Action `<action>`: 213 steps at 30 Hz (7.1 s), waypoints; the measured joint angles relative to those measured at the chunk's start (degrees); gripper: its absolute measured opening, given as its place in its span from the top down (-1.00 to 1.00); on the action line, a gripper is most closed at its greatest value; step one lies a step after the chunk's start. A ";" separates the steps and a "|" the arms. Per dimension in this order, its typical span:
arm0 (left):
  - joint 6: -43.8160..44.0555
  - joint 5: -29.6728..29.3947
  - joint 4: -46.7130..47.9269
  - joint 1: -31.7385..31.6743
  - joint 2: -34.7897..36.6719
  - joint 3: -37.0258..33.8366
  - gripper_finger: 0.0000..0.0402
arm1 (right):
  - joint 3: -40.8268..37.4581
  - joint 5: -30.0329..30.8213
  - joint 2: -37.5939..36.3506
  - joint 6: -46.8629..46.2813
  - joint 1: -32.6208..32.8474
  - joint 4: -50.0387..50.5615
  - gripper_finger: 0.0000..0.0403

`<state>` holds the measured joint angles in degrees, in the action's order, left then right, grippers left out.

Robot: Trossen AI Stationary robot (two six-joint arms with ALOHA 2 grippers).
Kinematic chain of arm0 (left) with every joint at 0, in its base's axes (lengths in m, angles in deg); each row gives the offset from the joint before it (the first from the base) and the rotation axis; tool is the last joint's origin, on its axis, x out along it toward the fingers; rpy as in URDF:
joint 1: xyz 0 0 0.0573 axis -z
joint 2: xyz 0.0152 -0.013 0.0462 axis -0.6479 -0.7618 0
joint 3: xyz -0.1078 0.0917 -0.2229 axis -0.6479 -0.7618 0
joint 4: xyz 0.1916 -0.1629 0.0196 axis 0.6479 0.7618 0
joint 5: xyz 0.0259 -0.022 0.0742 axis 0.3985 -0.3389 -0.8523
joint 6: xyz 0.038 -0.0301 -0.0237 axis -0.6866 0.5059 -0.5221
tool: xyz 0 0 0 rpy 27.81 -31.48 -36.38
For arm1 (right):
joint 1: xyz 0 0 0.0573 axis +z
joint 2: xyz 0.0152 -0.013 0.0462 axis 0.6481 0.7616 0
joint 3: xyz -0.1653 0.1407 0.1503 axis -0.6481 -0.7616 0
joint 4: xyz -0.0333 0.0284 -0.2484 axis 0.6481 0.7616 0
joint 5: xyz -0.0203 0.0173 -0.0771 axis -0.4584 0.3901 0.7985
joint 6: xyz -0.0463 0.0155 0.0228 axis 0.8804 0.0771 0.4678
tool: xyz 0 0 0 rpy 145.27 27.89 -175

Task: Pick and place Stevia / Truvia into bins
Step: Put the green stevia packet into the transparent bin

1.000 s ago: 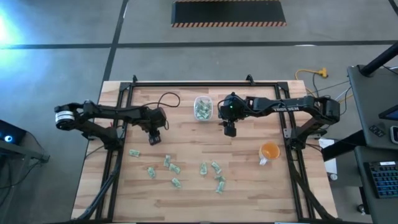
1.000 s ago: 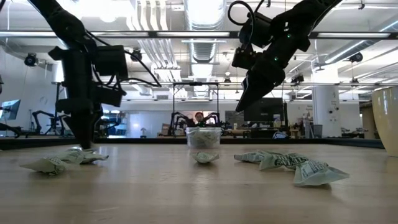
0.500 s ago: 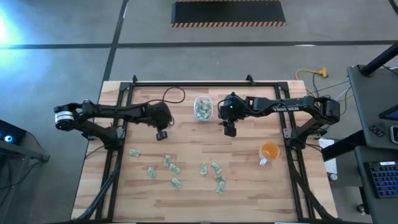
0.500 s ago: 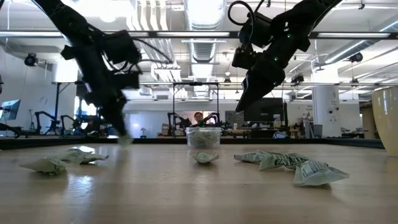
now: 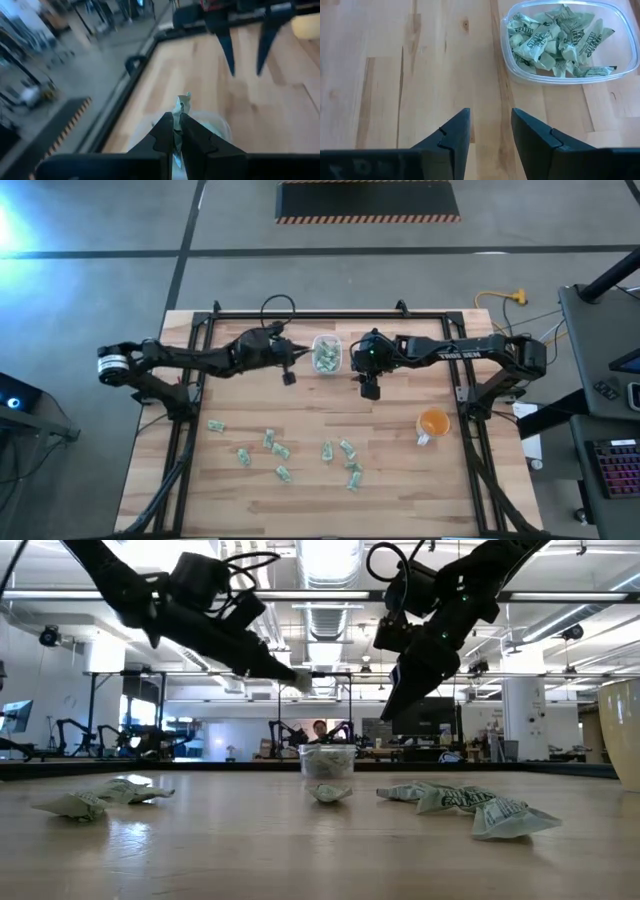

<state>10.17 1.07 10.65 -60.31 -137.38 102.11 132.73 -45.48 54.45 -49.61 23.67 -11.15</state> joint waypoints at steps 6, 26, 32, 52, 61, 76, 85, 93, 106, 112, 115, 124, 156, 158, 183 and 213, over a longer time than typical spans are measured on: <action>-0.43 -0.64 -7.99 -1.08 -10.01 3.25 0.96 | 0.00 0.00 -0.30 -0.02 0.00 0.28 0.33; -0.49 -1.19 10.26 -4.55 -23.64 20.68 0.94 | 0.00 0.00 -0.66 -0.50 0.00 2.76 0.36; -3.08 -1.19 10.24 -4.56 -23.54 20.39 0.60 | 0.00 -0.67 -0.66 -1.57 -0.01 2.76 0.37; 1.86 0.98 44.95 0.83 -6.50 16.85 0.02 | -4.92 -21.24 0.85 -0.24 10.82 -9.18 0.33; 2.98 1.17 48.14 3.89 2.00 8.23 0.02 | -4.97 -20.49 0.85 -2.89 21.02 -14.49 0.35; 4.57 0.80 47.08 3.85 9.91 2.76 0.02 | -4.68 -11.44 9.14 -3.10 27.34 -19.87 0.41; 4.55 0.80 46.81 3.85 9.86 2.60 0.03 | -4.58 -10.34 10.57 -4.30 27.23 -18.97 0.48; 4.53 0.82 46.67 3.85 9.77 2.60 0.03 | -4.68 -6.36 10.60 -5.25 27.19 -18.81 0.50; 4.47 0.87 46.09 3.81 9.75 2.59 0.03 | -6.11 -4.90 12.48 -8.99 27.23 -20.28 0.35; 4.42 0.87 45.69 3.83 9.73 2.39 0.03 | -5.33 -5.08 15.59 -9.08 27.23 -21.02 0.28; 4.40 0.87 45.65 3.83 9.73 2.33 0.03 | -5.33 -5.11 15.73 -9.04 27.21 -20.82 0.25; 4.40 0.87 45.62 3.85 9.73 2.23 0.03 | -5.35 -4.85 15.32 -8.83 27.17 -20.43 0.41; 4.36 0.84 44.61 3.83 9.70 1.97 0.03 | 4.80 31.63 13.18 13.04 14.48 -20.60 0.83; 4.36 0.85 44.59 3.83 9.70 1.97 0.03 | 5.77 31.30 13.18 12.48 10.98 -20.62 0.83; 3.79 0.82 44.31 3.85 9.70 1.92 0.03 | 8.79 4.77 19.47 4.35 -7.68 -24.47 0.70; 35.42 6.35 87.31 9.46 10.66 3.58 0.03 | 4.82 -10.40 2.05 7.52 -4.39 1.27 0.38</action>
<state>45.59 7.42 97.96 -50.85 -126.72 105.69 137.56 -55.88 56.50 -42.09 19.27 -9.89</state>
